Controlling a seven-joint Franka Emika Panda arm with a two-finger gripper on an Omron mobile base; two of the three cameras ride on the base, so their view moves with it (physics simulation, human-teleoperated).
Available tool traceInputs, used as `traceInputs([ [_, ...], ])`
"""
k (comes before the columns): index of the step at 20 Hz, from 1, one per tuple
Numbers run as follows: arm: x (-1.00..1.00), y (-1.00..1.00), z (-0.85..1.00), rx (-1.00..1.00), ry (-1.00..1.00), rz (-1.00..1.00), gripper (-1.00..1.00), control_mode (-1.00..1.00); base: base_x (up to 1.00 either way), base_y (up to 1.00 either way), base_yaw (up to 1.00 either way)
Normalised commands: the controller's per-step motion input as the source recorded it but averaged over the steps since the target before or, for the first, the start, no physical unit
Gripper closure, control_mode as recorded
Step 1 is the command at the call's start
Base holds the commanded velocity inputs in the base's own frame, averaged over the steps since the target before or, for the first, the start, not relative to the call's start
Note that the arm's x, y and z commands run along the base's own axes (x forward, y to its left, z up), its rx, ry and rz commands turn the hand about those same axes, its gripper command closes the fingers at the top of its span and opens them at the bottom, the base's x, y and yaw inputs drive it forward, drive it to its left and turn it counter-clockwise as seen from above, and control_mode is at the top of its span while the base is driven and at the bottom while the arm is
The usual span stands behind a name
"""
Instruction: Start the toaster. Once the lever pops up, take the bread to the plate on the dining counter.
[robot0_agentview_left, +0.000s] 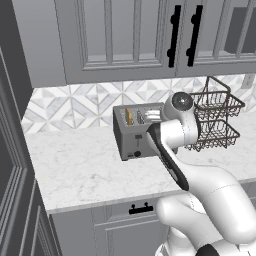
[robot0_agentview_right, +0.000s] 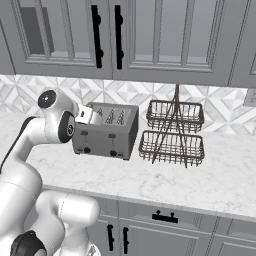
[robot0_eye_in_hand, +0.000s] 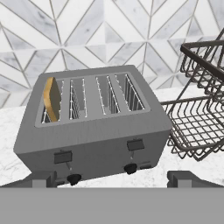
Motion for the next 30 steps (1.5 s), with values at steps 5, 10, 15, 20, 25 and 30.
traceInputs([
  [5,0.0,0.0,0.0,0.0,0.0,0.0,-1.0,-1.0,0.0,0.0,0.0],
  [10,0.0,0.0,0.0,0.0,0.0,0.0,-1.0,-1.0,0.0,0.0,0.0],
  [15,0.0,0.0,0.0,0.0,0.0,0.0,-1.0,-1.0,0.0,0.0,0.0],
  [20,0.0,0.0,0.0,0.0,0.0,0.0,-1.0,-1.0,0.0,0.0,0.0],
  [25,0.0,0.0,0.0,0.0,0.0,0.0,-1.0,-1.0,0.0,0.0,0.0],
  [30,0.0,0.0,0.0,0.0,0.0,0.0,-1.0,-1.0,0.0,0.0,0.0],
])
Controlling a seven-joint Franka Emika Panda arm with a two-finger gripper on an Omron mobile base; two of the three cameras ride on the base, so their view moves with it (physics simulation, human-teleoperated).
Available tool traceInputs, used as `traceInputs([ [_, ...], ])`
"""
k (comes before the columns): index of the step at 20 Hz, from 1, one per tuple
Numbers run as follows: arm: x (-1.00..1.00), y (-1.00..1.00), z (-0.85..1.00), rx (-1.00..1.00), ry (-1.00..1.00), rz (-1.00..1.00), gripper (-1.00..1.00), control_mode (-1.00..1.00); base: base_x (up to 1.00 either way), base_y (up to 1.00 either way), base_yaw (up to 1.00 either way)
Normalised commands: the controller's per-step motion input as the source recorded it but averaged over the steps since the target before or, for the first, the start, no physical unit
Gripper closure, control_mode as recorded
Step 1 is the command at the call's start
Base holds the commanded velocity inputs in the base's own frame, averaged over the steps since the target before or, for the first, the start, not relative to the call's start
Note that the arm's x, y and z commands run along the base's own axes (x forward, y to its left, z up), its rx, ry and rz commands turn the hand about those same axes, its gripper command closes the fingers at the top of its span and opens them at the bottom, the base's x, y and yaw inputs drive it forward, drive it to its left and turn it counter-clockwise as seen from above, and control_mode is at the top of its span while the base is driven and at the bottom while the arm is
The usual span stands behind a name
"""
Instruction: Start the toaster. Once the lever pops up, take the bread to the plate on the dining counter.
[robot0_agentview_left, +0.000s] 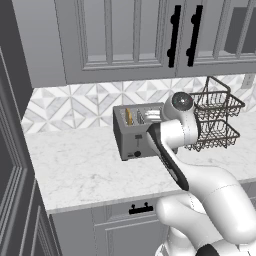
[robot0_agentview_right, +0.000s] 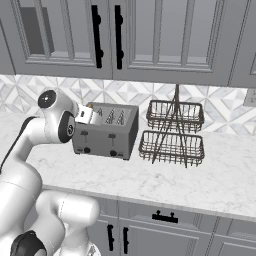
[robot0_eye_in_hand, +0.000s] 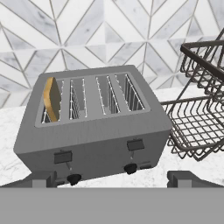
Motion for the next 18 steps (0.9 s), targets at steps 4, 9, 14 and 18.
traceInputs([
  [4,0.0,0.0,0.0,0.0,0.0,0.0,-1.0,-1.0,0.0,0.0,0.0],
  [9,0.0,0.0,0.0,0.0,0.0,0.0,-1.0,-1.0,0.0,0.0,0.0],
  [14,0.0,0.0,0.0,0.0,0.0,0.0,-1.0,-1.0,0.0,0.0,0.0],
  [18,0.0,0.0,0.0,0.0,0.0,0.0,-1.0,-1.0,0.0,0.0,0.0],
])
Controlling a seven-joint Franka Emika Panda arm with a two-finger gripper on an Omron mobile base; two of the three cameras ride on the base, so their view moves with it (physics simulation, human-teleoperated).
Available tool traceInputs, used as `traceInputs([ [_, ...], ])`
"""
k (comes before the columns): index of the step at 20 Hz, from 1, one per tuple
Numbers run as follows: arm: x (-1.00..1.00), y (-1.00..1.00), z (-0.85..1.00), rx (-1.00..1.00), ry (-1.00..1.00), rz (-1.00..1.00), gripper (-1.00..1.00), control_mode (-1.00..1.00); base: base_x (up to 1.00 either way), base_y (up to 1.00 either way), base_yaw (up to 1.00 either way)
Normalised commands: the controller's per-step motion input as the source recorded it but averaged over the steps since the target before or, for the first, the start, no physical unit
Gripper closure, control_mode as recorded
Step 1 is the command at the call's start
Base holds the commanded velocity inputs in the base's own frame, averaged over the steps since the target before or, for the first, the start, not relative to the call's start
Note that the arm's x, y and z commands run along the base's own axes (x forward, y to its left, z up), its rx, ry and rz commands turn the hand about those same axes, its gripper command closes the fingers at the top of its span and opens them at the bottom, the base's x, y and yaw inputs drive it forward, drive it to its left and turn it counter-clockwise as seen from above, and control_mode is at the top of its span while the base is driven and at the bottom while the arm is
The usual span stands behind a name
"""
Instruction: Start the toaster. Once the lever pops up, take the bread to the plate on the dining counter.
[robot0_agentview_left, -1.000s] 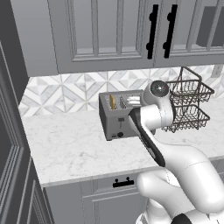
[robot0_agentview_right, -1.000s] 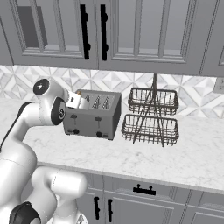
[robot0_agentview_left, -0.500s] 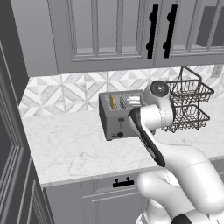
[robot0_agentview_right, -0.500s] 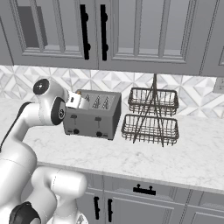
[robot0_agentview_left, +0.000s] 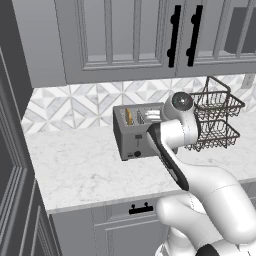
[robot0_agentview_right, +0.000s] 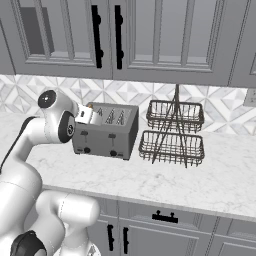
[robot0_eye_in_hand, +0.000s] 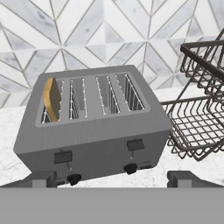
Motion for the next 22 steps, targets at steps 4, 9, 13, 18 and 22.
traceInputs([
  [4,0.0,0.0,0.0,0.0,0.0,0.0,-1.0,-1.0,0.0,0.0,0.0],
  [9,0.0,0.0,0.0,0.0,0.0,0.0,-1.0,-1.0,0.0,0.0,0.0],
  [13,0.0,0.0,0.0,0.0,0.0,0.0,-1.0,-1.0,0.0,0.0,0.0],
  [18,0.0,0.0,0.0,0.0,0.0,0.0,-1.0,-1.0,0.0,0.0,0.0],
  [22,0.0,0.0,0.0,0.0,0.0,0.0,-1.0,-1.0,0.0,0.0,0.0],
])
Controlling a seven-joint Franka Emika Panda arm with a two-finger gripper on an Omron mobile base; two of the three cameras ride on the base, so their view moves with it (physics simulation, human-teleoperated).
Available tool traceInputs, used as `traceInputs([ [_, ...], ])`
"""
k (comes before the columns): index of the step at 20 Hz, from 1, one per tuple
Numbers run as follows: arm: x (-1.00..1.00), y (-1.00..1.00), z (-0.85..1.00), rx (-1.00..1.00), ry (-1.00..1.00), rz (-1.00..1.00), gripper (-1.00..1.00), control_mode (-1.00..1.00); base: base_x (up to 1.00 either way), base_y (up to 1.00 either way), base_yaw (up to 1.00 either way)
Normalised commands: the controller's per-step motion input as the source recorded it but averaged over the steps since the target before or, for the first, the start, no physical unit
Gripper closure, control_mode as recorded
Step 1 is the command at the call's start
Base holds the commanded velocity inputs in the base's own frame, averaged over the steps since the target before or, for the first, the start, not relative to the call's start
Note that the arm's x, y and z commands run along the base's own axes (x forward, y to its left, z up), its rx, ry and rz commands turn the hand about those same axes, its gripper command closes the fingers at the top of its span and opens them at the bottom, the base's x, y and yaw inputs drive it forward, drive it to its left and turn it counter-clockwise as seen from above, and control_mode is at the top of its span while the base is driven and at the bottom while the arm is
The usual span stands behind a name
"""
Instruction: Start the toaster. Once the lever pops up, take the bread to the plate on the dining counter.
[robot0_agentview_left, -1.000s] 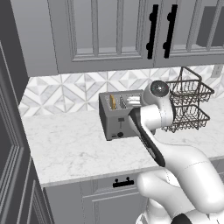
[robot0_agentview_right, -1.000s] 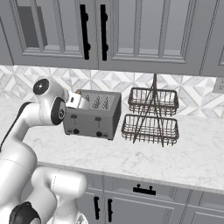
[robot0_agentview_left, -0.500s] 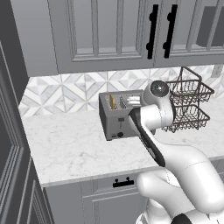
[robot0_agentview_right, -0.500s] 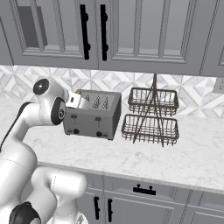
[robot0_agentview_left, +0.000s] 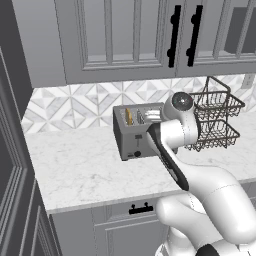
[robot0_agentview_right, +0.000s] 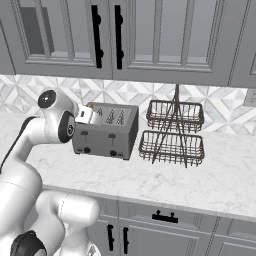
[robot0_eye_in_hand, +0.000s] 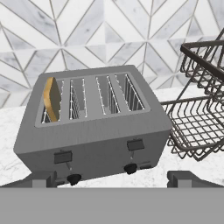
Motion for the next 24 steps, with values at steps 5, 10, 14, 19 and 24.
traceInputs([
  [5,-0.13,0.17,0.03,0.0,-0.01,0.03,-1.0,-1.0,0.0,0.0,0.0],
  [10,-0.14,0.89,0.12,0.0,0.0,0.06,-1.0,-1.0,0.0,0.0,0.0],
  [14,0.07,0.9,0.0,0.0,0.0,0.0,-1.0,-1.0,0.0,0.0,0.0],
  [19,0.7,0.27,-0.03,0.0,0.0,-0.05,-1.0,-1.0,0.0,0.0,0.0],
  [24,0.75,-0.35,-0.08,-0.01,0.01,-0.05,-1.0,-1.0,0.0,0.0,0.0],
])
